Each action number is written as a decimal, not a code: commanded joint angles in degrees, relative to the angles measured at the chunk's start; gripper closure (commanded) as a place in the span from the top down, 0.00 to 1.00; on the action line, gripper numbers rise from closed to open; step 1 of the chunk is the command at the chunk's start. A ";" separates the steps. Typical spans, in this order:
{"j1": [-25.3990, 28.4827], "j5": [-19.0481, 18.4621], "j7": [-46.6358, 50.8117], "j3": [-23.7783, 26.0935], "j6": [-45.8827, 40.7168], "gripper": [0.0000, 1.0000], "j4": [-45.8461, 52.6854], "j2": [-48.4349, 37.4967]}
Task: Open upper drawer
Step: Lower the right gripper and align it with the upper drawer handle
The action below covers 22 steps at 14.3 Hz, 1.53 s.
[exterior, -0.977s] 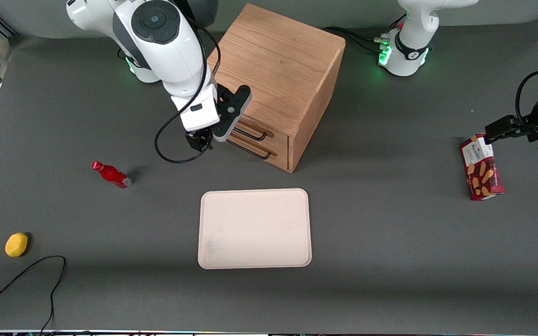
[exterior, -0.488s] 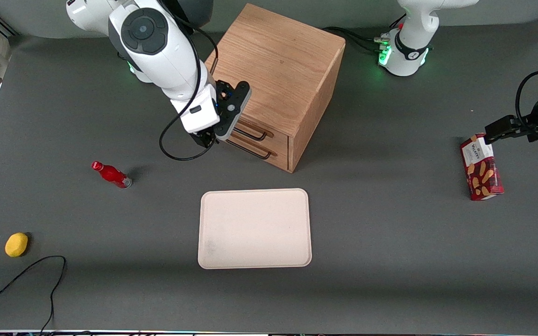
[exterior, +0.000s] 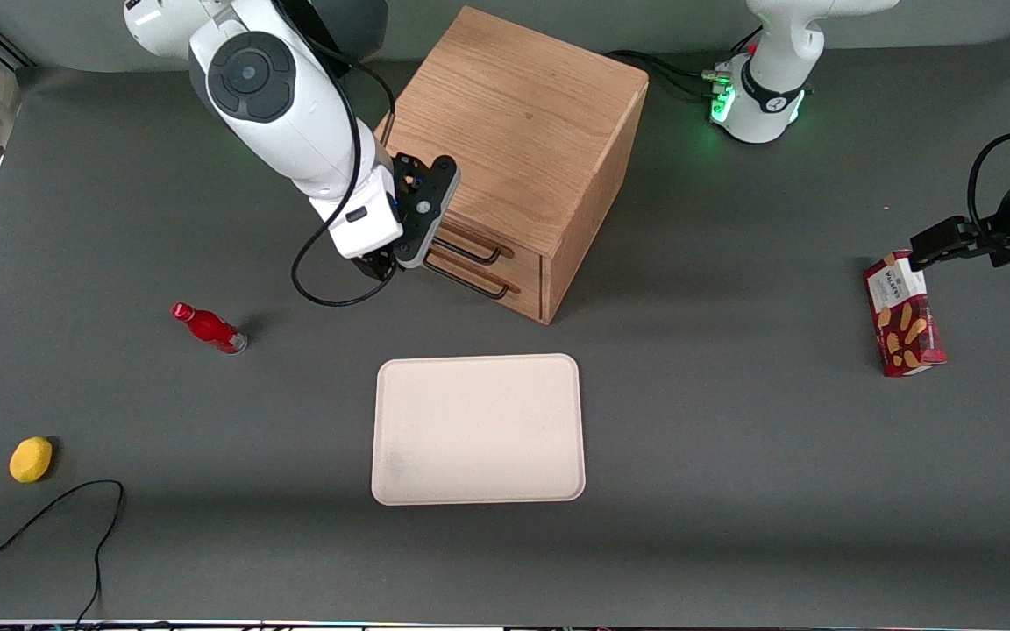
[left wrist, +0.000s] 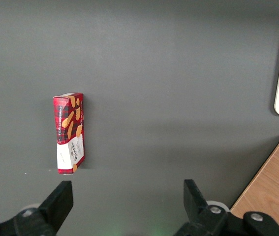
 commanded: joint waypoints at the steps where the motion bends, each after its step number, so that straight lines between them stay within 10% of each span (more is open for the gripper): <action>1: 0.02 1.41 -1.33 -0.13 0.73 1.00 -1.50 0.80; 22: 0.89 1.33 -2.12 0.48 15.41 1.00 -12.40 3.61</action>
